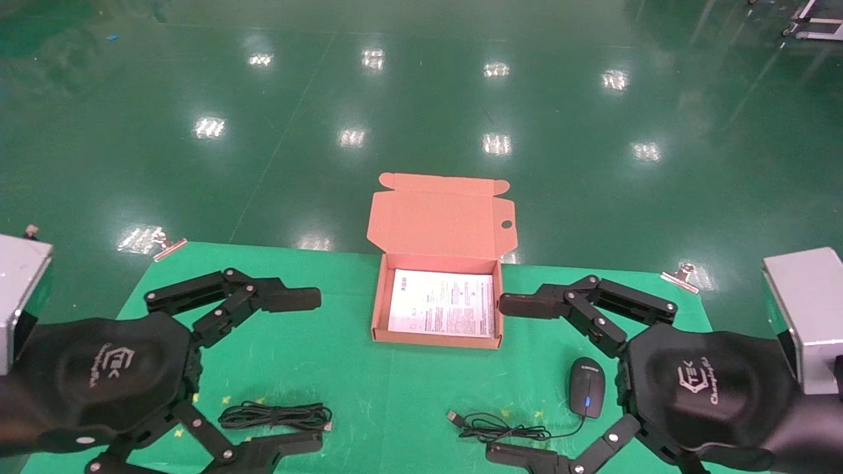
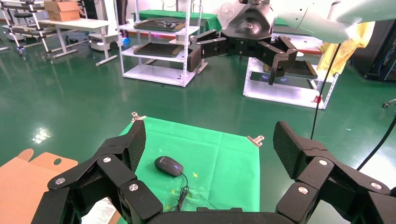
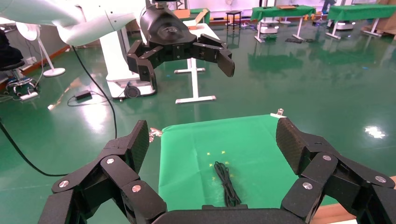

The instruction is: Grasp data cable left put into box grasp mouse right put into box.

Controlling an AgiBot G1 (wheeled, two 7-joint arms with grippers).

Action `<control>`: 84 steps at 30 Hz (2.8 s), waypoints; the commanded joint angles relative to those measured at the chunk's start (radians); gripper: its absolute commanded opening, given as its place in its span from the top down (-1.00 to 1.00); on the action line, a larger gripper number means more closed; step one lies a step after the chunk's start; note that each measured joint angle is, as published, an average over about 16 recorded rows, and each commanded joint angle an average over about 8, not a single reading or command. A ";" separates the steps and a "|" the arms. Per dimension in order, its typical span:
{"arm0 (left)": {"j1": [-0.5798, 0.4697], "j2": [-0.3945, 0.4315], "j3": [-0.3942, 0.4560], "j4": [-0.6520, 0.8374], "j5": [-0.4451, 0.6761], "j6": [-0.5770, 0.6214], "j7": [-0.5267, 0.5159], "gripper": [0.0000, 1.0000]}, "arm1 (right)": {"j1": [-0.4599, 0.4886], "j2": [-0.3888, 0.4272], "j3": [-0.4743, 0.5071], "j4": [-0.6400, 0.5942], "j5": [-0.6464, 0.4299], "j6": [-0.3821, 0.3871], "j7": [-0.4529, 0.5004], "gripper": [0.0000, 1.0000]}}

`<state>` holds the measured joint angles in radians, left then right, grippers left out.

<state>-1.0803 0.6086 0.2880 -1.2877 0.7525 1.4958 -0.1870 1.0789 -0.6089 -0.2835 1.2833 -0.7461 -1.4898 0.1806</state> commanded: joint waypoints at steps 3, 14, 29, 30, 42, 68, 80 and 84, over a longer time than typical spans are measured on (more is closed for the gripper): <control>-0.005 -0.003 0.008 -0.004 0.022 0.001 0.000 -1.00 | 0.002 0.004 -0.002 0.002 -0.014 0.003 -0.006 -1.00; -0.109 0.024 0.114 -0.032 0.237 0.014 -0.055 -1.00 | 0.104 0.022 -0.058 0.058 -0.242 -0.030 -0.127 -1.00; -0.373 0.159 0.390 -0.047 0.717 0.066 -0.131 -1.00 | 0.325 -0.068 -0.296 0.076 -0.683 -0.053 -0.402 -1.00; -0.383 0.169 0.411 -0.046 0.746 0.065 -0.136 -1.00 | 0.331 -0.076 -0.314 0.076 -0.710 -0.049 -0.414 -1.00; -0.381 0.275 0.583 -0.040 1.097 -0.039 -0.191 -1.00 | 0.297 -0.156 -0.450 0.072 -1.009 0.070 -0.456 -1.00; -0.352 0.475 0.624 0.450 1.269 -0.288 -0.148 -1.00 | 0.208 -0.366 -0.500 -0.227 -1.211 0.296 -0.293 -1.00; -0.377 0.534 0.604 0.697 1.231 -0.357 -0.030 0.02 | 0.210 -0.454 -0.491 -0.460 -1.194 0.389 -0.369 -0.21; -0.381 0.543 0.602 0.747 1.228 -0.372 -0.006 0.94 | 0.213 -0.467 -0.490 -0.499 -1.188 0.401 -0.392 0.79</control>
<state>-1.4599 1.1487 0.8908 -0.5571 1.9816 1.1282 -0.2022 1.2915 -1.0712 -0.7739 0.7981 -1.9360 -1.0933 -0.2025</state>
